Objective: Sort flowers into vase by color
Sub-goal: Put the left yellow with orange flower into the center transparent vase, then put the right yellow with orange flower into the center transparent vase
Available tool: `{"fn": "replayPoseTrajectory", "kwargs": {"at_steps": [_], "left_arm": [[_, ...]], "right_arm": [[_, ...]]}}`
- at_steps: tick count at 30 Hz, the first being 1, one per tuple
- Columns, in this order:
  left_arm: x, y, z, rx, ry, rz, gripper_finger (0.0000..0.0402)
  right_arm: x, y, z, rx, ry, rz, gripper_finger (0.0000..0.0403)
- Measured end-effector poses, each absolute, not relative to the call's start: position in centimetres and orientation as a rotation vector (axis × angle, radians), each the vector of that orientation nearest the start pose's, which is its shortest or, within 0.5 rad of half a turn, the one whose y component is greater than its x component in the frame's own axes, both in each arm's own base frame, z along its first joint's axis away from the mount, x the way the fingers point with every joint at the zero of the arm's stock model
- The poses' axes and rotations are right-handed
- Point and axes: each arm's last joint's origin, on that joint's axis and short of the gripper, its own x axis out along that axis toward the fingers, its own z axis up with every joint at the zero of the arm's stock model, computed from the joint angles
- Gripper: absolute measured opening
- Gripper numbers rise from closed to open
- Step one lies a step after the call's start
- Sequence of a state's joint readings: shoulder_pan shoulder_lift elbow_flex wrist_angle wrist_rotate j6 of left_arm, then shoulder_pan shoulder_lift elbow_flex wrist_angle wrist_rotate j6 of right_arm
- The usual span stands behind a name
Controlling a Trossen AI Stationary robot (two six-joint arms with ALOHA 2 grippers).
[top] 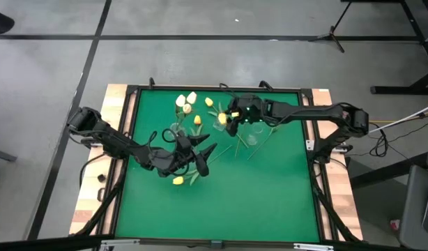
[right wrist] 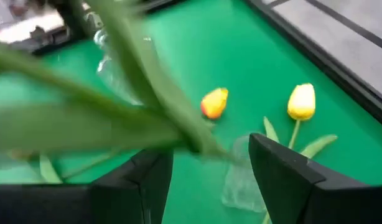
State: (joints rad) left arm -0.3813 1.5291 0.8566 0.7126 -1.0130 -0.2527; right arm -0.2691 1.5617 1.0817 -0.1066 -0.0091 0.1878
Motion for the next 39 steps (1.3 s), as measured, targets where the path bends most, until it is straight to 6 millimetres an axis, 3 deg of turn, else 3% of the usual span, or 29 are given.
{"fn": "replayPoseTrajectory", "kwargs": {"at_steps": [9, 14, 19, 24, 29, 39], "left_arm": [[30.7, -9.6, 26.3, -0.257, -0.095, 0.628, 0.0227], [30.6, -9.9, 26.1, -0.237, -0.073, 0.639, 0.0227], [29.9, -11.3, 26.1, -0.208, -0.068, 0.663, 0.0227], [28.8, -12.6, 26.6, -0.2, -0.076, 0.696, 0.0227], [27.8, -13.4, 27.6, -0.23, -0.098, 0.675, 0.0227], [26.6, -14.1, 28.7, -0.256, -0.117, 0.663, 0.0227]], "right_arm": [[31.5, -9.1, 26.2, 0.191, 0.622, -0.42, 0.0211], [30.6, -9.3, 25.4, 0.133, 0.758, -0.469, 0.0211], [29.6, -9.4, 24.5, 0.188, 0.878, -0.502, 0.0211], [30.0, -9.7, 23.7, 0.21, 0.892, -0.527, 0.0211], [30.7, -11.1, 22.5, 0.212, 0.882, -0.551, 0.0211], [29.7, -14.1, 22.3, 0.298, 0.866, -0.599, 0.0211]]}}
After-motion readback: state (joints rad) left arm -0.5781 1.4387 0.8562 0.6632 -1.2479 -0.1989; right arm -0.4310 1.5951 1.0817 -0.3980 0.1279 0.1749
